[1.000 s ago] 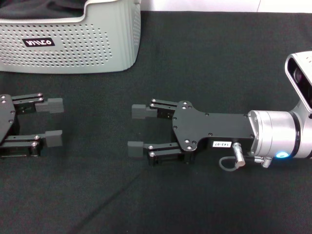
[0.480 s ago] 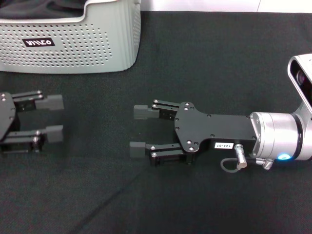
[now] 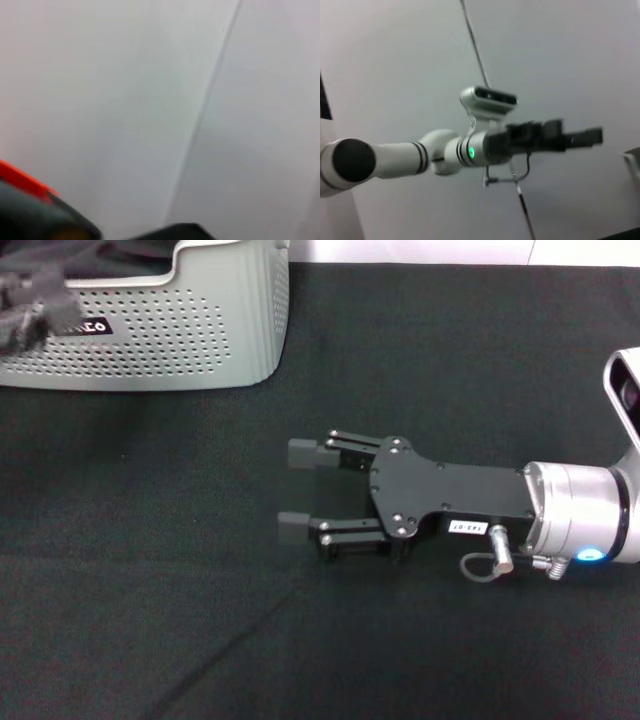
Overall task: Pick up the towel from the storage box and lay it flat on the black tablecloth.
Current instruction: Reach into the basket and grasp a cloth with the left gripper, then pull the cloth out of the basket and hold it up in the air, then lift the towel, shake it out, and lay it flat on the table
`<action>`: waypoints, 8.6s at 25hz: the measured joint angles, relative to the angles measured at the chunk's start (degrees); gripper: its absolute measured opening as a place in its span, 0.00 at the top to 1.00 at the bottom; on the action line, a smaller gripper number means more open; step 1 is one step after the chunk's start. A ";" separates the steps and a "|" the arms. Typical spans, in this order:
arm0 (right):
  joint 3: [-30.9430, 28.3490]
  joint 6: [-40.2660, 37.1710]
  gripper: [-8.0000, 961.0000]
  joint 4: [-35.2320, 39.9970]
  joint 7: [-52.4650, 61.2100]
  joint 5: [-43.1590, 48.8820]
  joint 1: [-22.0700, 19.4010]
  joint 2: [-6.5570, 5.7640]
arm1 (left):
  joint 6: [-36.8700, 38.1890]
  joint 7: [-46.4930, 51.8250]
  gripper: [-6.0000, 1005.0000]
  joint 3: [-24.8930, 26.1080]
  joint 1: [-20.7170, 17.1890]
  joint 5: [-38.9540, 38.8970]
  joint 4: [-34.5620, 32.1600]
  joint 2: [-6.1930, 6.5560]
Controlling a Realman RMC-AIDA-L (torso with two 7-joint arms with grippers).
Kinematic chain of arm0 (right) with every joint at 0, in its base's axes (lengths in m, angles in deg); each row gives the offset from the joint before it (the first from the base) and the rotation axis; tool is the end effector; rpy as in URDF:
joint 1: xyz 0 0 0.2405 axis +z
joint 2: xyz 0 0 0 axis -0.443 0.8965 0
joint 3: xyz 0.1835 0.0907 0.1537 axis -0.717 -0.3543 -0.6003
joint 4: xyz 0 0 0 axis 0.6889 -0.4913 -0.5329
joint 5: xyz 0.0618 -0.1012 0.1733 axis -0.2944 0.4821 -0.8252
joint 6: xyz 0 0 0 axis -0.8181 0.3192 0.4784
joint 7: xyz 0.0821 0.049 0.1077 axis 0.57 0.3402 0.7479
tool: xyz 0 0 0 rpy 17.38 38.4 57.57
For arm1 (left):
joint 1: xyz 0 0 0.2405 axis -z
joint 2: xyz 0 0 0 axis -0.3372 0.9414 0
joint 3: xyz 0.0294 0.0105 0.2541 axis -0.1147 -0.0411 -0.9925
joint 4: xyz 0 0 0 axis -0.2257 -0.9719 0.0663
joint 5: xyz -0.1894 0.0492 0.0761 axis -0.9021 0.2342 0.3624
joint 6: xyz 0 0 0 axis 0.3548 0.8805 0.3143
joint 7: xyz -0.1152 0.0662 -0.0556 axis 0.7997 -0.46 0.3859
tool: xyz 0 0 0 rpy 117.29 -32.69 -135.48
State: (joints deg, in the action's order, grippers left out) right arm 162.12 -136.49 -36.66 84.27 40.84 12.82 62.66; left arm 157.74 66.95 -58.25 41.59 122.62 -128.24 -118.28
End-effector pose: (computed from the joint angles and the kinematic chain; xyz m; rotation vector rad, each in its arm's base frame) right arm 0.1531 0.3006 -0.0841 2.7763 -0.3251 -1.2787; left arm -0.2694 0.2902 0.1517 -2.4786 -0.7192 -1.0918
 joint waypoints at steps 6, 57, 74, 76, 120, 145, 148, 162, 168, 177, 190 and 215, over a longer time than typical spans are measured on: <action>-1.76 0.22 0.16 -0.86 -0.84 0.02 -2.12 -0.18 | -14.68 13.28 0.24 -4.13 4.48 13.06 -25.99 -7.20; -6.74 -2.19 0.19 -1.28 -5.74 -0.35 -9.85 0.00 | -26.09 25.47 0.96 -13.11 6.72 12.60 -37.52 -4.93; -12.10 -4.45 0.21 1.07 -20.00 -0.42 -9.34 0.16 | -18.55 22.11 0.96 -9.57 -0.22 -25.88 -39.24 -3.66; -12.45 -4.47 0.21 1.91 -20.89 -0.41 -9.45 0.16 | -17.94 23.07 0.96 -9.53 -0.54 -27.87 -39.38 -3.63; -14.10 -9.87 0.30 10.27 -22.05 0.84 -10.81 0.24 | -7.11 24.18 0.96 -9.21 -3.12 -36.51 -45.58 -4.39; -12.88 -8.38 0.49 9.37 -21.98 1.61 -7.79 0.42 | -6.28 23.43 0.95 -9.36 -2.95 -37.51 -44.87 -5.26; -12.85 -8.41 0.62 9.37 -21.99 1.61 -7.90 0.42 | -6.28 23.50 0.95 -9.36 -3.00 -37.51 -44.87 -5.26; -12.81 -9.34 0.90 9.37 -22.33 1.53 -8.40 0.42 | -6.28 23.29 0.95 -9.45 -3.30 -36.94 -44.73 -5.26; -13.09 -10.58 0.91 9.43 -22.52 1.56 -8.96 0.30 | -3.99 22.67 0.95 -9.45 -3.36 -36.74 -38.83 -4.88; -14.15 -11.43 0.97 9.88 -22.01 1.31 -11.14 -0.19 | 2.24 15.55 0.95 -9.19 -4.63 -34.47 -22.38 -3.36; -16.49 -12.80 0.98 12.94 -19.83 1.53 -11.27 -1.31 | 4.00 7.26 0.90 -9.43 -6.40 -22.00 -15.78 -3.90; -42.70 -7.53 0.98 38.61 6.51 28.36 -7.30 -1.20 | 4.27 -7.88 0.82 -9.53 -3.10 -10.74 4.14 -3.84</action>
State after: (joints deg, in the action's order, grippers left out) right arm 119.42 -144.01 1.94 90.78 69.20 5.52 61.45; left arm 162.00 59.06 -67.78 38.49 111.89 -124.10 -122.12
